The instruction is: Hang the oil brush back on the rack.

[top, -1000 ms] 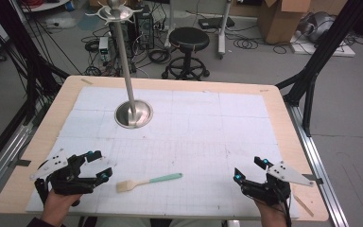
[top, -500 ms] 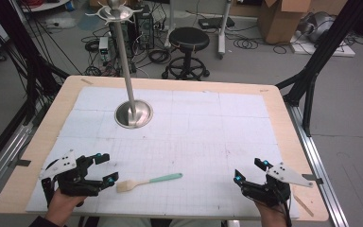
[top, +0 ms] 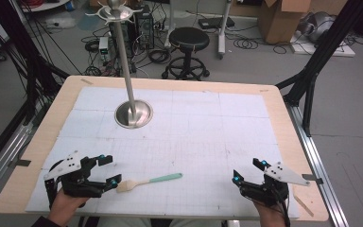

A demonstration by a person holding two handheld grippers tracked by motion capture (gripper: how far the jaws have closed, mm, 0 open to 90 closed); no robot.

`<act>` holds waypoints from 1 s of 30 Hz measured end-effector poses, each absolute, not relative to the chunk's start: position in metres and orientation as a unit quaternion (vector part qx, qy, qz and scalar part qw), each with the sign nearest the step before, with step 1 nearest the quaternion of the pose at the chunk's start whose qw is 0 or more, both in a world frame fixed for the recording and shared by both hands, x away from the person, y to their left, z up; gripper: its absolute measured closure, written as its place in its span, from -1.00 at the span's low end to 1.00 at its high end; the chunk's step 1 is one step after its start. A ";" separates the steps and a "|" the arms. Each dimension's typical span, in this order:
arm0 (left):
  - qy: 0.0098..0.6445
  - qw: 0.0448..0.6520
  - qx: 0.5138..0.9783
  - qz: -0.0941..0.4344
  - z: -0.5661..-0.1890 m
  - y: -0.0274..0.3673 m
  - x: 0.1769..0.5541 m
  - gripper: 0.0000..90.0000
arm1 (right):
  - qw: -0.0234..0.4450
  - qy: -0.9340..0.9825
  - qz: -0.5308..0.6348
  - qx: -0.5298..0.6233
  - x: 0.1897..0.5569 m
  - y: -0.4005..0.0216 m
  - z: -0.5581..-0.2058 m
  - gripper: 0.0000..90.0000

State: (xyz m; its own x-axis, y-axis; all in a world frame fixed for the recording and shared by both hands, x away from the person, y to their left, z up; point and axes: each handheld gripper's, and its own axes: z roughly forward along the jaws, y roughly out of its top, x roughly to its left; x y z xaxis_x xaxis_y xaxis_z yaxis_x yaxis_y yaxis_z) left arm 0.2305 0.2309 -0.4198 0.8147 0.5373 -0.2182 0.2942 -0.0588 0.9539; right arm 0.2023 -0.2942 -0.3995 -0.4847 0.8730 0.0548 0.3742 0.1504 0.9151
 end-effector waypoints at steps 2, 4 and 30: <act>0.287 0.622 0.722 0.096 -0.420 0.230 0.231 -0.57 | 0.258 0.713 0.483 0.439 0.202 -0.295 -0.399 -0.65; 0.281 0.625 0.723 0.091 -0.419 0.229 0.231 -0.55 | 0.259 0.713 0.481 0.438 0.201 -0.294 -0.399 -0.65; 0.210 0.521 0.826 0.041 -0.427 0.174 0.259 -0.41 | 0.243 0.738 0.471 0.417 0.212 -0.280 -0.403 -0.65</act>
State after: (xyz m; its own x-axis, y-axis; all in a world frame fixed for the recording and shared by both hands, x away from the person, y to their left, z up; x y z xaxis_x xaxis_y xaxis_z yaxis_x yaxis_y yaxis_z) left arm 0.2586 0.1745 -0.4268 0.9087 0.3892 -0.1506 0.3037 -0.3691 0.8784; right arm 0.2119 -0.2798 -0.4025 -0.5339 0.8449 0.0337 0.3868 0.2086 0.8983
